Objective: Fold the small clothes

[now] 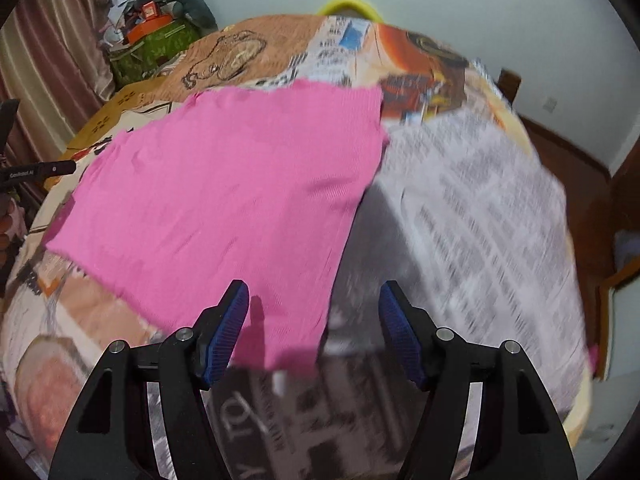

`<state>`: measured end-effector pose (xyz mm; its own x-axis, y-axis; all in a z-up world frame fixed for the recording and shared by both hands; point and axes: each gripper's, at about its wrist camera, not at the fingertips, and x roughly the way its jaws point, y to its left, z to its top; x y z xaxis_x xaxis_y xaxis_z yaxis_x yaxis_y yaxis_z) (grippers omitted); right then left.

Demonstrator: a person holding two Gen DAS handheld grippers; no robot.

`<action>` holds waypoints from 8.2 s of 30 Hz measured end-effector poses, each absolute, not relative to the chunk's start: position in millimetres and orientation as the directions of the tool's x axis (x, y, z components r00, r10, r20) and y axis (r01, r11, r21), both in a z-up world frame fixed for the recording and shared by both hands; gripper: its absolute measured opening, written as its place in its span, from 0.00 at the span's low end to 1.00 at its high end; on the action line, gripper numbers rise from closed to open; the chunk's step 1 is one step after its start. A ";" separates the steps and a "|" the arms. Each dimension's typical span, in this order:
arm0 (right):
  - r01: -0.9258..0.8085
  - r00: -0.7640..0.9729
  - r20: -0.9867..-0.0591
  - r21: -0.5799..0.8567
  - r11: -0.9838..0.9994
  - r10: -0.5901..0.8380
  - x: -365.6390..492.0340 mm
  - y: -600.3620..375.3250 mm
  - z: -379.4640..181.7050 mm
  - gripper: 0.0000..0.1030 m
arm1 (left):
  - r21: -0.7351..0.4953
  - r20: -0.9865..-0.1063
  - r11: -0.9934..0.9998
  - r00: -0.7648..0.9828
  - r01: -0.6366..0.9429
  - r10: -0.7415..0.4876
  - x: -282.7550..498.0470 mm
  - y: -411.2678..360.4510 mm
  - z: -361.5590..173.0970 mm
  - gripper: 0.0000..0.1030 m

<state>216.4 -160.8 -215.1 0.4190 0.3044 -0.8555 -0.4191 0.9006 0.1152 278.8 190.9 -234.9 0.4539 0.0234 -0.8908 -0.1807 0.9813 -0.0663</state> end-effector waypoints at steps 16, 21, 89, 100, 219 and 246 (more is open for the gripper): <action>-0.512 0.435 -0.862 0.001 0.859 0.261 211.3 -139.3 -231.7 0.08 | 0.068 -0.866 0.993 0.488 -0.101 0.109 299.9 161.1 -206.8 0.59; -0.471 0.501 -0.845 -0.083 0.878 0.189 242.4 -159.1 -225.6 0.08 | 0.124 -0.864 0.990 0.483 -0.069 0.142 318.2 153.9 -214.1 0.59; -0.499 0.301 -0.855 0.235 0.834 0.422 140.9 -128.1 -224.2 0.20 | -0.156 -0.891 0.988 0.433 -0.009 -0.137 165.2 72.6 -232.9 0.32; -0.529 0.368 -0.861 0.116 0.841 0.350 132.7 -147.1 -227.1 0.07 | -0.163 -0.888 0.984 0.445 -0.068 -0.116 162.9 101.7 -220.7 0.44; -0.451 0.528 -0.722 0.207 0.868 0.447 322.2 -140.6 -194.3 0.48 | -0.148 -0.864 0.988 0.492 -0.054 -0.103 408.9 106.6 -240.1 0.55; -0.451 0.626 -0.660 0.129 0.883 0.416 350.0 -135.7 -171.9 0.04 | -0.078 -0.849 0.996 0.526 -0.048 -0.041 387.9 108.5 -256.0 0.06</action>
<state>350.0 -135.7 -171.9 0.6257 0.4158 -0.6600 -0.4508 0.8832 0.1290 387.9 108.5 -256.0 0.5261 -0.0410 -0.8495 -0.0477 0.9959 -0.0775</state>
